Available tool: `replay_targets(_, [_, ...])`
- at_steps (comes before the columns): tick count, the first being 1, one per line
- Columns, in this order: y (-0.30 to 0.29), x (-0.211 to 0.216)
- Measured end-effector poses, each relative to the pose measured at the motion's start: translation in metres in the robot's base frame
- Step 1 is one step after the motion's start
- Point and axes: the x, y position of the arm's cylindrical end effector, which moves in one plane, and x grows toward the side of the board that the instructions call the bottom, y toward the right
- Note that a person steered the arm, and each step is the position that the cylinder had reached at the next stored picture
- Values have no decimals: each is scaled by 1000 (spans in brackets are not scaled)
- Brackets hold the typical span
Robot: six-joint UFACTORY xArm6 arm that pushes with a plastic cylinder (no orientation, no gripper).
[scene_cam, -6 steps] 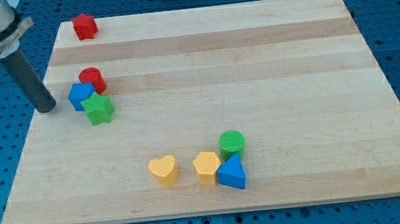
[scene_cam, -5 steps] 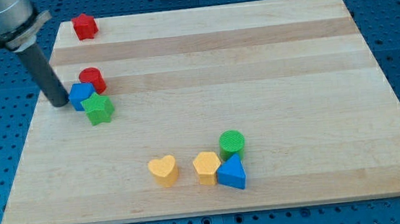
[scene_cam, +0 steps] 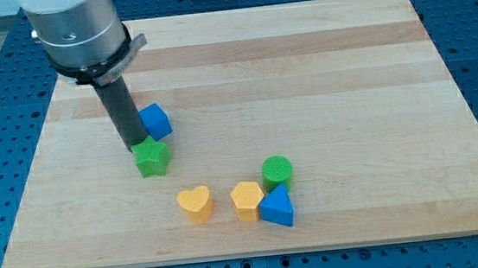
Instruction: Push the green star to the top of the yellow heart
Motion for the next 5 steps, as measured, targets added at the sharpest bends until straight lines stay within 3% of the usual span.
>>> replay_targets(2, [41, 45])
replay_targets(3, [40, 47])
replay_targets(4, [7, 47])
replay_targets(5, [-27, 18])
